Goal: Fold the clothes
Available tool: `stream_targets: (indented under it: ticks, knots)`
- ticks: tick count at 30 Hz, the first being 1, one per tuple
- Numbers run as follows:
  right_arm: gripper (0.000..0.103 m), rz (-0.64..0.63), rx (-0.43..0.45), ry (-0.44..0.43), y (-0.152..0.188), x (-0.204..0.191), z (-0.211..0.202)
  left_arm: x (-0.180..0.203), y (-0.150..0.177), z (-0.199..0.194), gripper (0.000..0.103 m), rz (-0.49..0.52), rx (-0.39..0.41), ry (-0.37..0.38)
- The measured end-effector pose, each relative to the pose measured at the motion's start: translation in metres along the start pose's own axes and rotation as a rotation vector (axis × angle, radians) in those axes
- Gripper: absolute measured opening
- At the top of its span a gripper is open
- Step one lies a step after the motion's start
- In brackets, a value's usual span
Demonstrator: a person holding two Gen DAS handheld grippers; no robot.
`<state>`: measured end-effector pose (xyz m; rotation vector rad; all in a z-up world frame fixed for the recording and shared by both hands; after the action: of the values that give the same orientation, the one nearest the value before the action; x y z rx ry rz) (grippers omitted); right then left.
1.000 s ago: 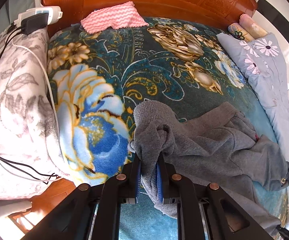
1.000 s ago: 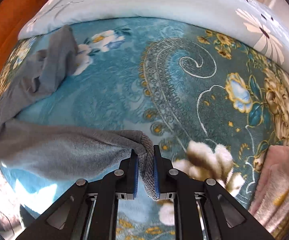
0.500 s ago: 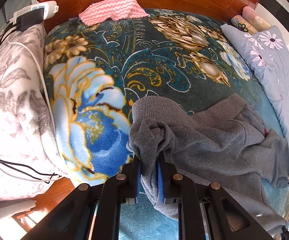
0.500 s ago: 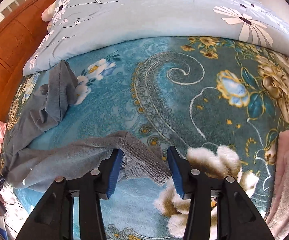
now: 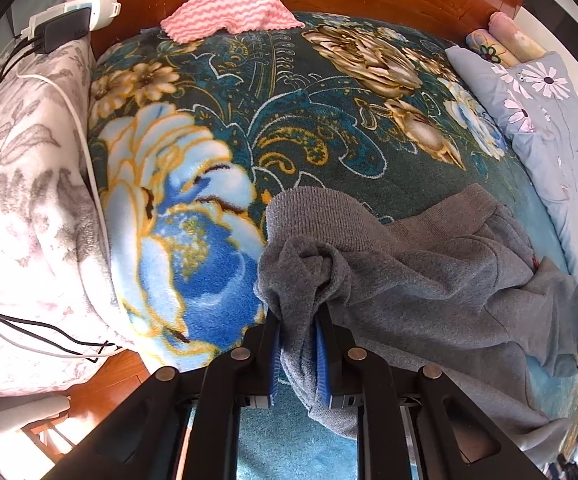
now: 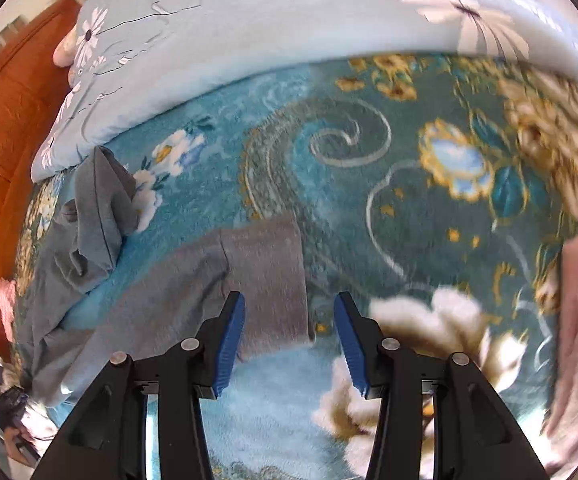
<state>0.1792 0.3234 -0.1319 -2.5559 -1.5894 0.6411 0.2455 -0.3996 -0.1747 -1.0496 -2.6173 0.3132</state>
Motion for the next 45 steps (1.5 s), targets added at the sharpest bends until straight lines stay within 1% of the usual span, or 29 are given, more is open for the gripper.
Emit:
stream_targets:
  ticks: [3, 5, 7, 9, 10, 12, 13, 15, 17, 18, 19, 20, 21, 23, 26, 28, 30, 34, 36, 39, 40, 42, 43, 44, 45]
  knots:
    - [0.048, 0.122, -0.030, -0.082, 0.027, 0.008, 0.022, 0.001, 0.000, 0.000, 0.018, 0.000, 0.000, 0.000]
    - [0.048, 0.209, -0.012, -0.129, 0.031, 0.011, 0.030, 0.000, 0.000, -0.001, 0.018, -0.004, 0.000, 0.006]
    - [0.048, 0.281, 0.042, -0.157, 0.028, 0.011, 0.031, -0.001, 0.001, -0.001, 0.018, -0.014, 0.000, 0.010]
    - [0.048, 0.341, 0.068, -0.170, 0.025, 0.009, 0.031, -0.001, 0.001, -0.002, 0.018, -0.025, 0.002, 0.015]
    - [0.047, 0.341, 0.072, -0.169, 0.022, 0.005, 0.031, 0.001, -0.001, -0.004, 0.018, -0.028, 0.004, 0.019]
    - [0.024, 0.340, 0.081, -0.166, 0.016, -0.004, 0.031, 0.004, -0.004, -0.007, 0.018, -0.034, 0.010, 0.026]
    - [0.007, 0.340, 0.085, -0.165, 0.013, -0.009, 0.031, 0.006, -0.006, -0.011, 0.015, -0.033, 0.019, 0.030]
    - [0.005, 0.299, 0.088, -0.139, 0.005, -0.021, 0.022, 0.014, -0.016, -0.028, 0.015, -0.023, 0.065, 0.069]
    - [0.005, 0.215, 0.145, -0.128, -0.006, -0.034, -0.008, 0.020, -0.024, -0.045, 0.015, -0.014, 0.109, 0.118]
    - [0.005, 0.180, 0.189, -0.124, -0.011, -0.038, -0.031, 0.022, -0.026, -0.052, 0.015, -0.013, 0.119, 0.146]
    - [0.004, 0.144, 0.233, -0.119, -0.015, -0.042, -0.054, 0.021, -0.026, -0.054, 0.015, -0.013, 0.117, 0.162]
    - [0.004, 0.115, 0.270, -0.106, -0.016, -0.042, -0.077, 0.018, -0.021, -0.049, 0.015, -0.015, 0.101, 0.162]
    - [0.004, 0.087, 0.293, -0.078, -0.013, -0.038, -0.094, 0.014, -0.016, -0.045, 0.016, -0.017, 0.085, 0.162]
    - [0.004, 0.029, 0.277, 0.021, 0.006, -0.024, -0.108, 0.007, -0.005, -0.033, 0.016, -0.024, 0.043, 0.156]
    - [0.004, 0.008, 0.134, 0.159, 0.053, 0.015, -0.082, -0.005, 0.022, -0.006, 0.016, -0.055, -0.030, 0.134]
    - [0.004, 0.040, 0.058, 0.199, 0.080, 0.039, -0.060, -0.009, 0.033, 0.001, 0.017, -0.061, -0.040, 0.124]
    - [0.004, 0.072, 0.012, 0.215, 0.100, 0.057, -0.047, -0.008, 0.033, -0.002, 0.018, -0.051, -0.027, 0.131]
    - [0.004, 0.107, 0.003, 0.208, 0.110, 0.069, -0.044, -0.007, 0.028, -0.004, 0.018, -0.021, -0.016, 0.119]
    - [0.004, 0.094, 0.007, 0.219, 0.108, 0.069, -0.046, -0.006, 0.027, -0.004, 0.018, -0.007, -0.012, 0.111]
    - [0.004, 0.105, -0.031, 0.226, 0.109, 0.070, -0.036, -0.007, 0.030, -0.003, 0.018, -0.006, -0.014, 0.116]
    - [0.005, 0.072, -0.019, 0.243, 0.109, 0.066, -0.042, -0.008, 0.031, -0.005, 0.020, -0.006, -0.013, 0.127]
    - [0.005, 0.005, 0.003, 0.276, 0.110, 0.059, -0.052, -0.011, 0.034, -0.011, 0.025, -0.008, -0.021, 0.151]
    - [0.005, -0.028, 0.015, 0.293, 0.110, 0.055, -0.058, -0.014, 0.035, -0.016, 0.033, -0.012, -0.021, 0.153]
    - [0.006, -0.061, 0.026, 0.310, 0.110, 0.051, -0.063, -0.017, 0.037, -0.021, 0.039, -0.016, -0.020, 0.155]
    - [0.008, -0.094, 0.037, 0.326, 0.111, 0.046, -0.068, -0.020, 0.038, -0.027, 0.041, -0.017, -0.010, 0.155]
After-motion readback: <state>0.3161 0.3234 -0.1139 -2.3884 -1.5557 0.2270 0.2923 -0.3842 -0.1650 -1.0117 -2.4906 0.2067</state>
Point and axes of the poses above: each gripper's, at about its wrist camera, not at the fingertips, and z roughly the way its jaws point, x to its right, y to its underside, the point moved 8 cm from there along z, roughly the way its jaws point, and after that the axes turned 1 degree about -z, right-handed, at the moved point
